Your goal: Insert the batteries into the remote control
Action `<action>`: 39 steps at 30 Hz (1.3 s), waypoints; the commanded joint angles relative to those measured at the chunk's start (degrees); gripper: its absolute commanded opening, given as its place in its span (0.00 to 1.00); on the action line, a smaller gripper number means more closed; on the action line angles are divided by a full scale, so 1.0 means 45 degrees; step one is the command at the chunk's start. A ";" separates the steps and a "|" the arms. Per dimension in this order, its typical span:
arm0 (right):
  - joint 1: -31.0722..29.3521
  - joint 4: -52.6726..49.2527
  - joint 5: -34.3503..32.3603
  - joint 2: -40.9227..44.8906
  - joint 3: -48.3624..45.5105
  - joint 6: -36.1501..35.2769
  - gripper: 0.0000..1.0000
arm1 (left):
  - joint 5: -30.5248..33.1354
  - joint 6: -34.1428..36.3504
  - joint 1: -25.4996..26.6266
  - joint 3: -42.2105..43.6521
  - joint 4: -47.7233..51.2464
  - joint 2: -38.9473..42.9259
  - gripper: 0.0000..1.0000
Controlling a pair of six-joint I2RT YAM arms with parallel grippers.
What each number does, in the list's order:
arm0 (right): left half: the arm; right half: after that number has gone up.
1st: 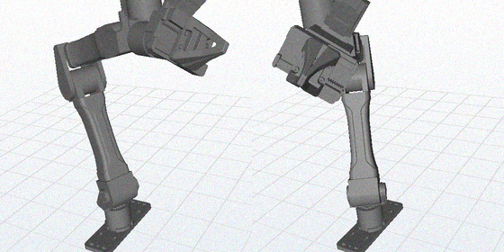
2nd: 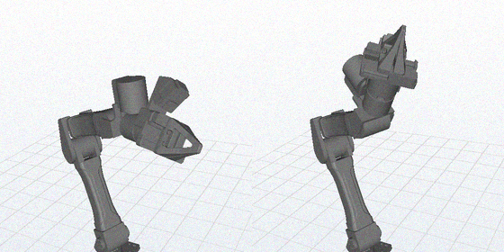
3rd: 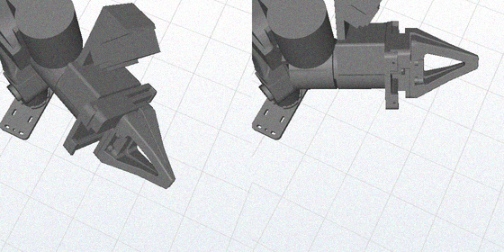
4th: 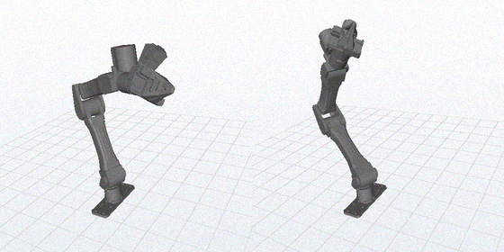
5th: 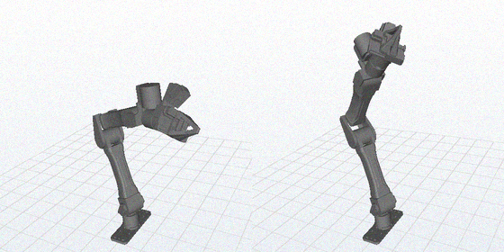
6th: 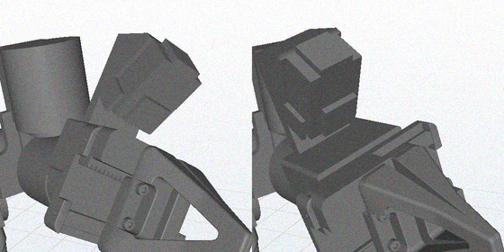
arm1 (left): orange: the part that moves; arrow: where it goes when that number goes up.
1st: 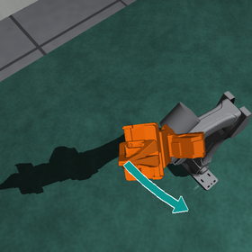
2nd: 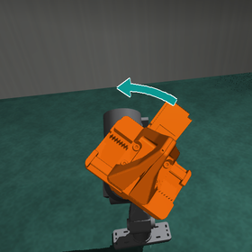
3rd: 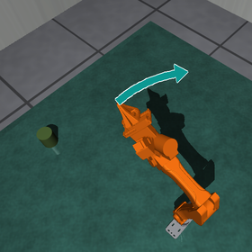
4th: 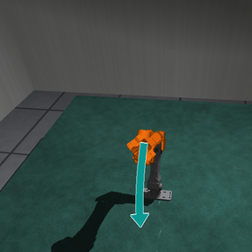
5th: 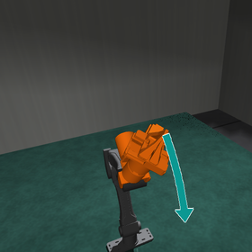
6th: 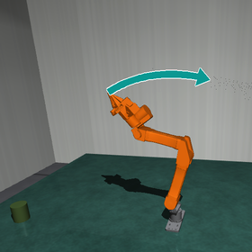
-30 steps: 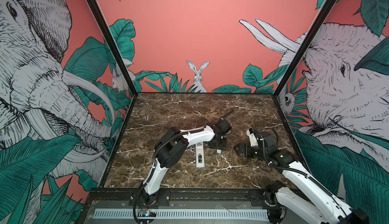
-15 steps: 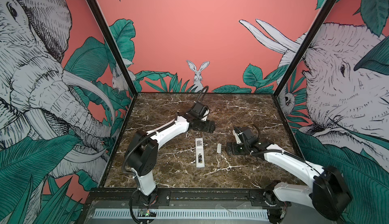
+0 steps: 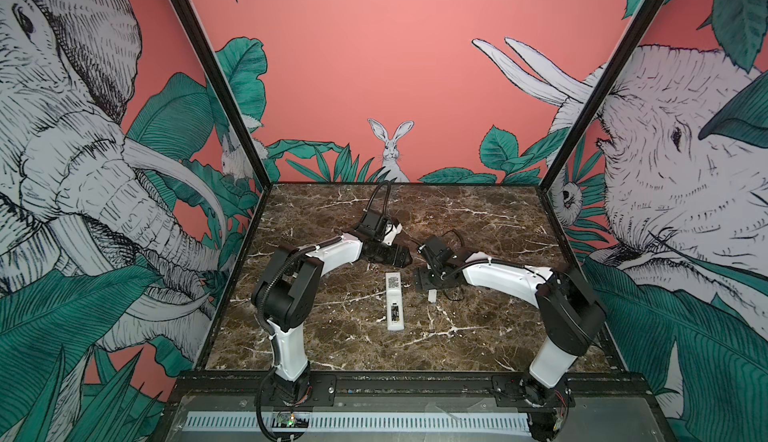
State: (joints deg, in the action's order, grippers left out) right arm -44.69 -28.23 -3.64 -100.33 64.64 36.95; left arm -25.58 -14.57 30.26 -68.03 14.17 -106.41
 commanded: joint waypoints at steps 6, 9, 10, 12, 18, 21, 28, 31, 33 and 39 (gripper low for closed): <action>-0.0311 -0.0871 -0.1169 -0.0502 0.0196 0.0931 0.84 | -0.1276 0.0148 -0.0194 0.0630 -0.1219 -0.0226 0.91; -0.0304 -0.0921 -0.1203 -0.0775 0.0184 0.1047 0.83 | -0.1521 -0.0147 -0.0188 0.1166 -0.1693 -0.0075 0.91; -0.0306 -0.0924 -0.1192 -0.0859 0.0183 0.1084 0.83 | -0.1541 -0.0166 -0.0191 0.1319 -0.1733 0.0035 0.91; -0.0314 -0.0836 -0.1132 -0.0962 0.0104 0.1130 0.79 | -0.1525 -0.0260 -0.0197 0.1698 -0.1840 0.0268 0.92; -0.0304 -0.0321 -0.1032 -0.1043 -0.0285 0.1286 0.63 | -0.1687 -0.0434 -0.0187 0.2829 -0.2055 0.1069 0.99; -0.0304 -0.0299 -0.1069 -0.1072 -0.0312 0.1175 0.49 | -0.1873 -0.0637 -0.0182 0.3449 -0.2376 0.1436 0.99; -0.0319 -0.0463 -0.1249 -0.1205 -0.0206 0.0741 0.31 | -0.2244 -0.0846 -0.0184 0.4836 -0.2432 0.2489 0.99; -0.0324 -0.0388 -0.1253 -0.1142 -0.0185 0.0415 0.28 | -0.2088 -0.0889 -0.0182 0.5284 -0.2247 0.3118 0.99; -0.0343 -0.0365 -0.1214 -0.1160 -0.0089 0.0104 0.25 | -0.1755 -0.0960 -0.0182 0.5491 -0.2096 0.3460 0.99; -0.0608 0.0299 -0.0907 -0.0695 -0.0277 -0.1113 0.20 | -0.0946 -0.0485 -0.0206 0.4526 -0.1695 0.3560 0.99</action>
State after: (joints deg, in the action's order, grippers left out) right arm -46.35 -28.21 -7.94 -104.75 64.25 35.57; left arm -31.99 -18.26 29.45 -44.62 5.08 -90.98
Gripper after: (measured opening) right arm 0.241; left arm 0.993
